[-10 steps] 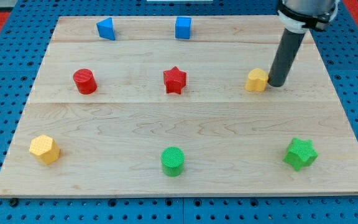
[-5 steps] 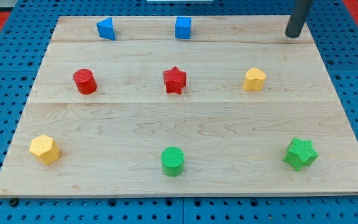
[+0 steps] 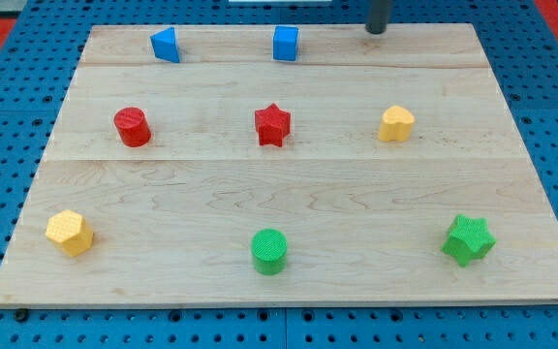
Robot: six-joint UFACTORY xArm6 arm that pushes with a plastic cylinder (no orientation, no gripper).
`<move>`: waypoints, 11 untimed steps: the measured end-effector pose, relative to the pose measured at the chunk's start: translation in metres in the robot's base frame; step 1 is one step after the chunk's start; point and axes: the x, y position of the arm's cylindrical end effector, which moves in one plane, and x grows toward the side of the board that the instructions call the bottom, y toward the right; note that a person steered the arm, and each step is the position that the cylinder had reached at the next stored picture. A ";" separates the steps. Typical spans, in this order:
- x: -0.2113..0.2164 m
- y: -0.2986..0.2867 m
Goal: Place the blue cube in between the red blocks
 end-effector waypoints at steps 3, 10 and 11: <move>0.004 -0.071; 0.097 -0.243; 0.141 -0.286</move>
